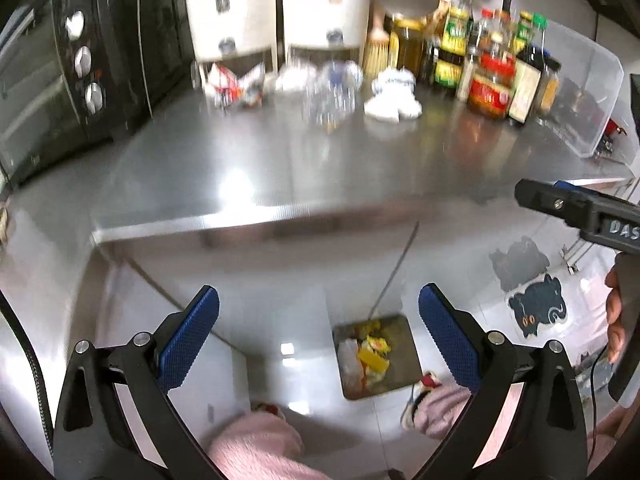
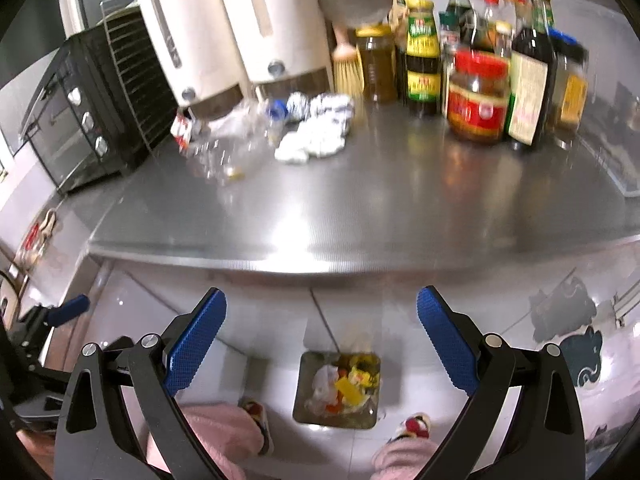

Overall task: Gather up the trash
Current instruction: 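Raise both tools back toward the remaining counter trash, then grasp the clear plastic bottle with the left tool while the right tool grasps the white tissue, then carry the bottle and tissue down over the floor trash bin, then open both tools to drop the bottle and tissue into the bin, then raise both tools back up to the counter trash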

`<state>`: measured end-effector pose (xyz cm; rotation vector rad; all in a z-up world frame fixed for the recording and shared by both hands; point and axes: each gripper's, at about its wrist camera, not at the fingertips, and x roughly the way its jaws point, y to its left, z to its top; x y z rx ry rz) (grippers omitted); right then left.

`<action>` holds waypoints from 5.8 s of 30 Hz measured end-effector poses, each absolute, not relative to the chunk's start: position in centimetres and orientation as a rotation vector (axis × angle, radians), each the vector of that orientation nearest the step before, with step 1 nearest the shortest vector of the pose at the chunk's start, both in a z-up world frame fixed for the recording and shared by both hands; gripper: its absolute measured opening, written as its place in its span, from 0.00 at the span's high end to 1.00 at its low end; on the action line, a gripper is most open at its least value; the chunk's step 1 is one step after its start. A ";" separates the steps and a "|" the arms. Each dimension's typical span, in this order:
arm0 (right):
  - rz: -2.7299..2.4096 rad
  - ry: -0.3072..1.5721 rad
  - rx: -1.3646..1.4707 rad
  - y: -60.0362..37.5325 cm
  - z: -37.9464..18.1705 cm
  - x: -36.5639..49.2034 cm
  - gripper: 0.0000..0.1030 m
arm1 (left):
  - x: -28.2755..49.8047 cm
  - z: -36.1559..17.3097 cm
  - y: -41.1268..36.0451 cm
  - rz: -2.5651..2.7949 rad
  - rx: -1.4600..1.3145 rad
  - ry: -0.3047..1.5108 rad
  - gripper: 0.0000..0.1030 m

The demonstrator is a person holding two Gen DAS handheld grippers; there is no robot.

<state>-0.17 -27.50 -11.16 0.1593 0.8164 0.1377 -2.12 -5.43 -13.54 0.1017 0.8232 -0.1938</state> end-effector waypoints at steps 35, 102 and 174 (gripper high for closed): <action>0.155 0.994 0.306 -26.8 -13.6 22.3 0.56 | 20.4 -12.1 -9.9 -0.200 0.154 0.859 0.09; 0.132 1.260 0.226 -27.4 -37.0 -1.0 0.88 | -1.5 -38.2 -11.7 -0.316 0.096 1.283 0.43; 0.136 0.853 0.198 -26.3 -9.0 18.5 0.08 | 17.9 -7.3 1.2 0.028 0.009 0.812 0.08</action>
